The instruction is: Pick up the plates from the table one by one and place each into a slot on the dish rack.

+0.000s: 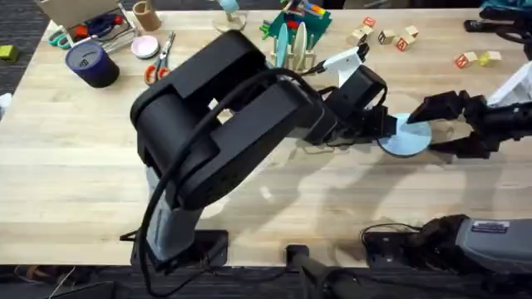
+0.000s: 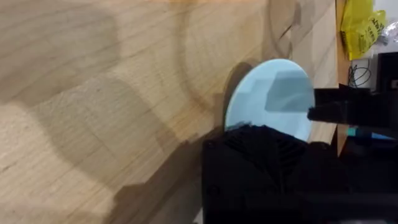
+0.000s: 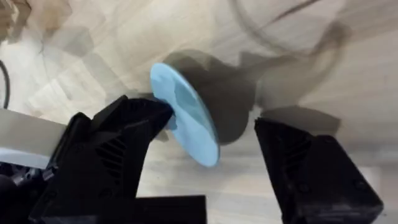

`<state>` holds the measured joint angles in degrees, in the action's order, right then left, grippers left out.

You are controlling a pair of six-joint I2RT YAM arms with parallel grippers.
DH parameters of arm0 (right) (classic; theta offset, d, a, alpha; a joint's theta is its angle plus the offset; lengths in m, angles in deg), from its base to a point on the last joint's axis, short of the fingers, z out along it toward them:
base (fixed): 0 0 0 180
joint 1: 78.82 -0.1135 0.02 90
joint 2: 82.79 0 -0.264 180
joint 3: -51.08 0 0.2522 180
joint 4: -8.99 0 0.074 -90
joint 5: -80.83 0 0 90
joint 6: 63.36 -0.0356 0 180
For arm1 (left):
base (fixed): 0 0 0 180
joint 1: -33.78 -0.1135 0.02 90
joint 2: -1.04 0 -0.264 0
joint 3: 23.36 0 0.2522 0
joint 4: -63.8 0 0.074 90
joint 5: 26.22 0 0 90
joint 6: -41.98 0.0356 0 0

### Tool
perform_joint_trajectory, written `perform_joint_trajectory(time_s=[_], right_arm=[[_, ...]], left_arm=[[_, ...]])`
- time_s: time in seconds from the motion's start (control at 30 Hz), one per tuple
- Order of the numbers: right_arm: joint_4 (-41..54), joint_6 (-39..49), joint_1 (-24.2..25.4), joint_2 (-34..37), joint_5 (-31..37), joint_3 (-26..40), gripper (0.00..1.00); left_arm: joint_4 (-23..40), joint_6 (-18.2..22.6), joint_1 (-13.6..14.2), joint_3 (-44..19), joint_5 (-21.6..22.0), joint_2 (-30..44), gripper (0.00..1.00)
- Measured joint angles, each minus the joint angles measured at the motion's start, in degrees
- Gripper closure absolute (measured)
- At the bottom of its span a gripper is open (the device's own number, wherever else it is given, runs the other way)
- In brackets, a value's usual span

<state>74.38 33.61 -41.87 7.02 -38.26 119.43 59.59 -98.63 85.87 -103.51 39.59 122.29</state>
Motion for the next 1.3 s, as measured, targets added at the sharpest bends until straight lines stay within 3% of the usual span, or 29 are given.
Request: perform_joint_trajectory(time_s=[0.57,0.93,1.07,1.2,1.3], right_arm=[[-6.9,2.5,-0.2,1.8,-7.5,0.0,0.008],[-8.4,2.5,-4.8,4.7,-9.0,0.0,0.026],[-8.6,2.6,-4.8,4.7,-8.9,0.0,0.140],[-8.8,2.7,-4.8,4.7,-8.6,0.0,0.426],[-9.0,2.9,-4.7,4.7,-8.1,0.0,0.550]], left_arm=[[0.0,0.0,0.0,0.0,0.0,0.0,0.962],[0.0,0.0,0.0,0.0,-0.2,0.0,0.963],[0.0,0.0,0.0,0.0,-0.2,0.0,0.962],[0.1,-0.1,0.0,0.0,-0.3,0.0,0.962],[0.1,-0.2,-0.1,0.0,-0.5,0.0,0.962]])
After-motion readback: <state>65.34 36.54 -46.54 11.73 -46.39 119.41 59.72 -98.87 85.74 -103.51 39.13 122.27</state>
